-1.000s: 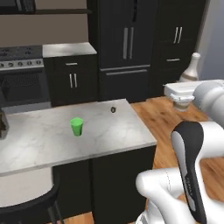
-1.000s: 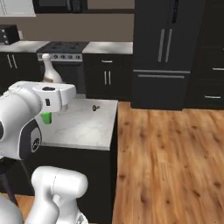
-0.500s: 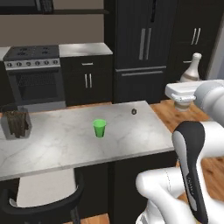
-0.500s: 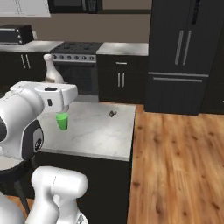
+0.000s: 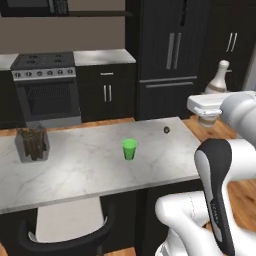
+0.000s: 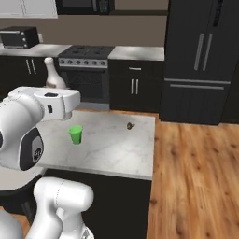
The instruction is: Open the cabinet directly in front. Then move the liquor and the cup to the dining counter with the jar on it.
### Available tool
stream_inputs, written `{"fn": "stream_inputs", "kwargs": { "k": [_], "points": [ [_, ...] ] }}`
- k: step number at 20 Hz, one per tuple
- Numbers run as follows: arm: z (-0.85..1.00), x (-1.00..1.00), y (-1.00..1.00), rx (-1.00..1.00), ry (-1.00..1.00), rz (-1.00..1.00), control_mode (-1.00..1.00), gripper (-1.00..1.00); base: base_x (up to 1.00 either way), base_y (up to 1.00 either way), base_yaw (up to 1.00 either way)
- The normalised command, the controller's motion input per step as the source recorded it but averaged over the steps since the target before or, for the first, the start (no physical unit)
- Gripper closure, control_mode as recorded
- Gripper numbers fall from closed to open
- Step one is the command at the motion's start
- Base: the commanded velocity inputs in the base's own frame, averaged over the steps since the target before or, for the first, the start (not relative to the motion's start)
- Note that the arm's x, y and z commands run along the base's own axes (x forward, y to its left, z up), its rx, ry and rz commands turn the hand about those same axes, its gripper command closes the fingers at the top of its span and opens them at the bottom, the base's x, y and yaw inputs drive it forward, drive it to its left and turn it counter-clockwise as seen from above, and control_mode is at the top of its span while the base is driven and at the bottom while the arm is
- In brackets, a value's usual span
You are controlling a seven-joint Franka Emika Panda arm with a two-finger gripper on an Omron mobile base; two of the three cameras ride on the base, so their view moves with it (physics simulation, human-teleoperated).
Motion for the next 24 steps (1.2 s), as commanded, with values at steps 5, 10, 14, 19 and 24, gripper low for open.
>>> {"fn": "stream_inputs", "kwargs": {
  "k": [5, 10, 14, 19, 24],
  "points": [
    [0.0, 0.0, 0.0, 0.0, 0.0, 0.0, 1.0, 1.0, 0.09, 0.0, 0.0],
    [0.0, 0.0, 0.0, 0.0, 0.0, 0.0, 1.0, 1.0, 0.52, 0.0, 0.0],
    [0.0, 0.0, 0.0, 0.0, 0.0, 0.0, 1.0, 1.0, 0.36, 0.0, 0.01],
    [-0.09, 0.0, 0.0, 0.0, 0.06, 0.04, -1.0, 1.0, 0.02, 0.0, 0.01],
    [-0.59, 0.0, -0.02, 0.0, 0.19, 0.16, -1.0, 1.0, 0.0, 0.0, 0.0]
  ]
}}
